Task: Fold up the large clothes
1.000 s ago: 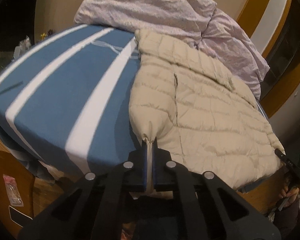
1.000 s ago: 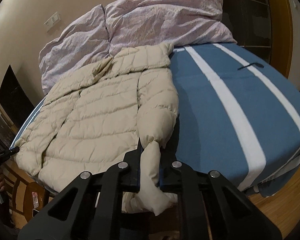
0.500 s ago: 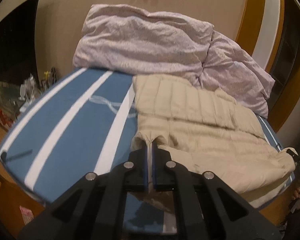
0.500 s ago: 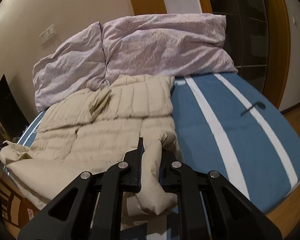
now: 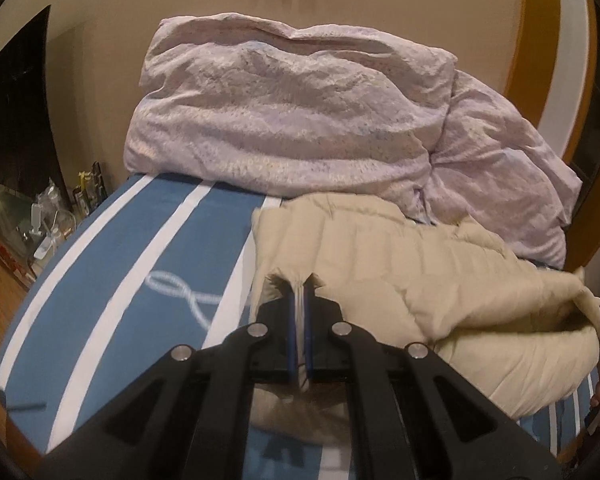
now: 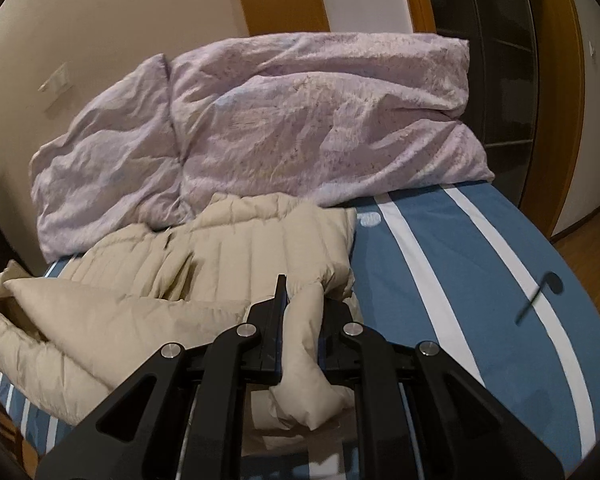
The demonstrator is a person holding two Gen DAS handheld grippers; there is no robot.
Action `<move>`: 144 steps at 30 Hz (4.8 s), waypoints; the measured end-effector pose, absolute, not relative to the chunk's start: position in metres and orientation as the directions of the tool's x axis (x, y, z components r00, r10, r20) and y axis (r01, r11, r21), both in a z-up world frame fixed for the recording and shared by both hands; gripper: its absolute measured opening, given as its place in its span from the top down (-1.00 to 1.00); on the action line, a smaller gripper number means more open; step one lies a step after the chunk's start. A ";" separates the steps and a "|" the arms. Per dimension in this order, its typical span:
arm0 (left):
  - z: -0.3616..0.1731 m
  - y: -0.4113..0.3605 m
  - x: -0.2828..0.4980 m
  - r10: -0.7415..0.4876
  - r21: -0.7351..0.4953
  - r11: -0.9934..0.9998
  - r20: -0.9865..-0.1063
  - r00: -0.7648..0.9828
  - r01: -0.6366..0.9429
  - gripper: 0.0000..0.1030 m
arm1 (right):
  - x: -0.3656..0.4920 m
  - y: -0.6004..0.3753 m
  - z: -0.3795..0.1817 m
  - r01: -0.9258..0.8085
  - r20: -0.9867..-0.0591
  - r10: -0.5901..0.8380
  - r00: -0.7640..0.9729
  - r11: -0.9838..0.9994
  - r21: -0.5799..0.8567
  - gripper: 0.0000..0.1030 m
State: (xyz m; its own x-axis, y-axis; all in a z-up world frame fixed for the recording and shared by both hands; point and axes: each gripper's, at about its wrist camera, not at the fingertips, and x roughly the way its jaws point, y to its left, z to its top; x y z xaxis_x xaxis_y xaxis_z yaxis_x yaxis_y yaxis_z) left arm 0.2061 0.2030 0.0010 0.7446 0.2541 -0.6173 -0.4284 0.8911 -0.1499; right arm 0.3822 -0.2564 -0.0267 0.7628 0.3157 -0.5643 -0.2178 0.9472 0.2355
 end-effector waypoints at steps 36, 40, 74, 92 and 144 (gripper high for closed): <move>-0.017 0.253 0.360 0.300 -0.154 0.850 -0.643 0.705 -0.503 -0.38 | 0.492 -0.234 -0.021 -0.153 -0.539 0.351 0.766 0.914 0.377 -0.59; -0.004 0.241 0.349 0.324 -0.119 0.863 -0.616 0.718 -0.491 -0.43 | 0.487 -0.221 -0.021 -0.179 -0.548 0.336 0.766 0.930 0.321 -0.59; -0.103 0.227 0.433 0.377 0.023 0.858 -0.707 0.598 -0.513 -0.59 | 0.555 -0.164 -0.110 -0.128 -0.741 0.106 0.663 0.991 0.027 -0.54; -0.120 0.240 0.444 0.330 -0.003 0.859 -0.760 0.560 -0.511 -0.72 | 0.579 -0.179 -0.120 -0.133 -0.762 0.141 0.632 0.988 0.072 -0.61; -0.110 0.257 0.265 0.111 -0.277 0.807 -0.795 0.596 -0.521 -0.54 | 0.448 -0.279 -0.117 0.004 -0.786 0.357 0.505 0.910 0.416 -0.53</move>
State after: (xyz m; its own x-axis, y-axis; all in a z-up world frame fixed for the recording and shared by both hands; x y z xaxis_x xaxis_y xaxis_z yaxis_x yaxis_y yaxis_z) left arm 0.2648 0.2574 -0.1098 0.5958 0.1111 -0.7954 -0.5209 0.8073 -0.2773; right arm 0.4484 -0.2793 -0.1169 0.5050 0.3568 -0.7860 0.0043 0.9095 0.4156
